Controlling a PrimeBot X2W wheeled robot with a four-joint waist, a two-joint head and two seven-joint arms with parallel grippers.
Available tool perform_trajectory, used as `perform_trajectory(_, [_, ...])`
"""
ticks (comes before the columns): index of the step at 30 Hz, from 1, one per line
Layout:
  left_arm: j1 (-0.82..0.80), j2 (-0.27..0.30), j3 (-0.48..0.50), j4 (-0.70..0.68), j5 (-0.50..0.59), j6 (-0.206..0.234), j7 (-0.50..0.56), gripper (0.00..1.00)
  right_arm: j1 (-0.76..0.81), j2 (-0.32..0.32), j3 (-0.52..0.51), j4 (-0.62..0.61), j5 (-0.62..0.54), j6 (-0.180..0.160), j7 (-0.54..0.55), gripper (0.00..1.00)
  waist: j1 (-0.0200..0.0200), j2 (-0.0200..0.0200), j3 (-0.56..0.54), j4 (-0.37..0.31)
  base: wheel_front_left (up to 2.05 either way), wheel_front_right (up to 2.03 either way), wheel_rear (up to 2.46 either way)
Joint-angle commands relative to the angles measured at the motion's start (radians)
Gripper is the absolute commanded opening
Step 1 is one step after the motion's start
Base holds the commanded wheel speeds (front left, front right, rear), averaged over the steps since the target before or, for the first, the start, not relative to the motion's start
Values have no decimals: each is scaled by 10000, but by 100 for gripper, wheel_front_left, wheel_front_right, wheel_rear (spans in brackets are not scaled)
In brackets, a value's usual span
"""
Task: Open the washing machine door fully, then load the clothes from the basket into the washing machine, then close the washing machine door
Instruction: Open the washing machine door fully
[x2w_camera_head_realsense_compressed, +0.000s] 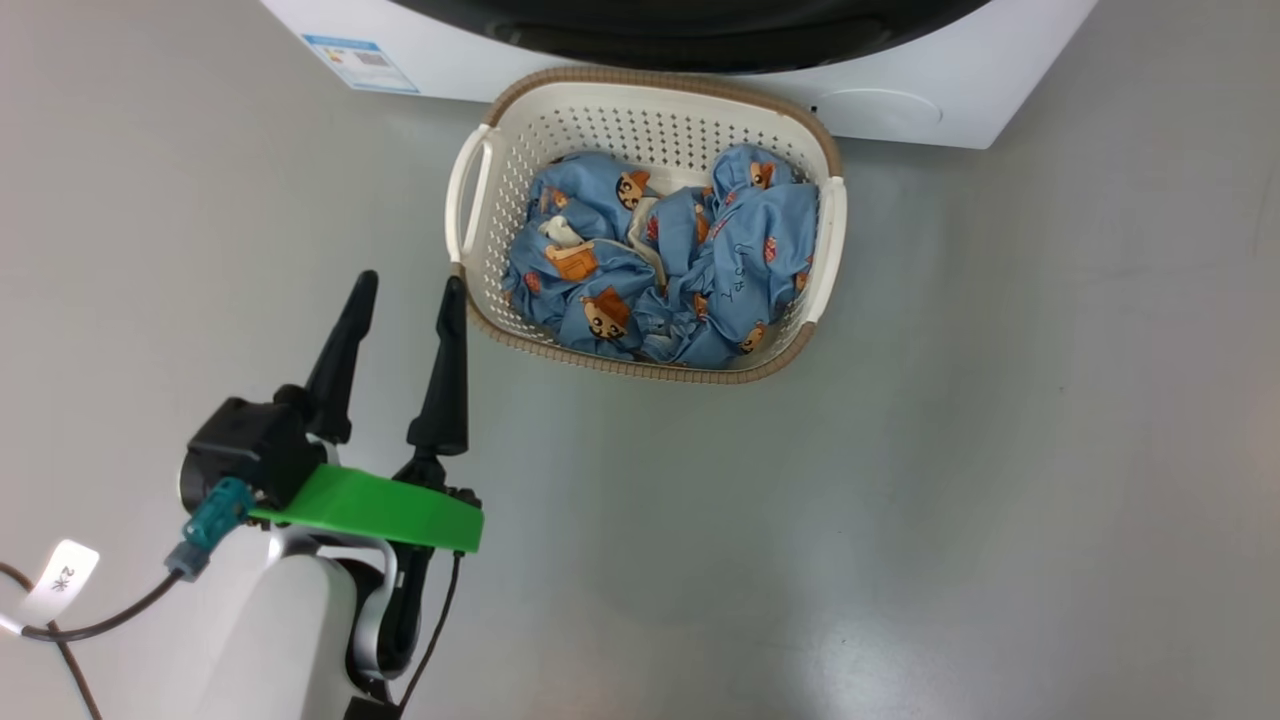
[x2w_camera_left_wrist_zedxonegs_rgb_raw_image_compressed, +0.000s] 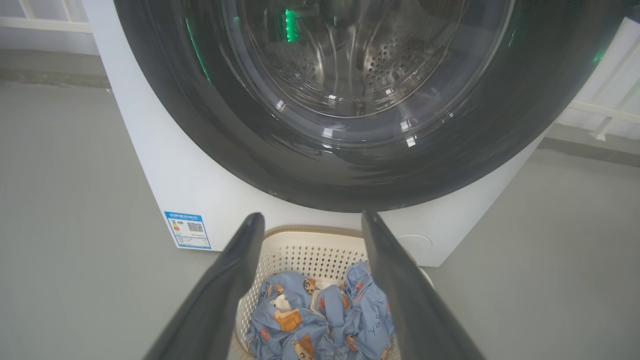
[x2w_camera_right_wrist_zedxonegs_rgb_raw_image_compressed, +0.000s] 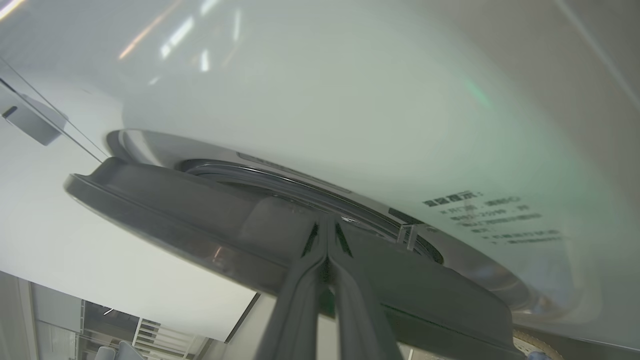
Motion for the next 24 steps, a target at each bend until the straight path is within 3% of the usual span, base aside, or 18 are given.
perform_trajectory(1, [-135,210,224,-257,-101,86,-65,100,-203,121,79,-147,56,16,87,0,-1,0,30,63,0,0,0])
perform_trajectory(15, [-280,210,121,-321,-299,180,-65,100,-971,183,329,371,-213,16,177,0,-1,0,371,495,0,0,0])
perform_trajectory(24, [-131,210,425,-174,-73,157,-65,100,-383,378,600,388,-56,16,470,0,-1,0,-111,484,0,0,0])
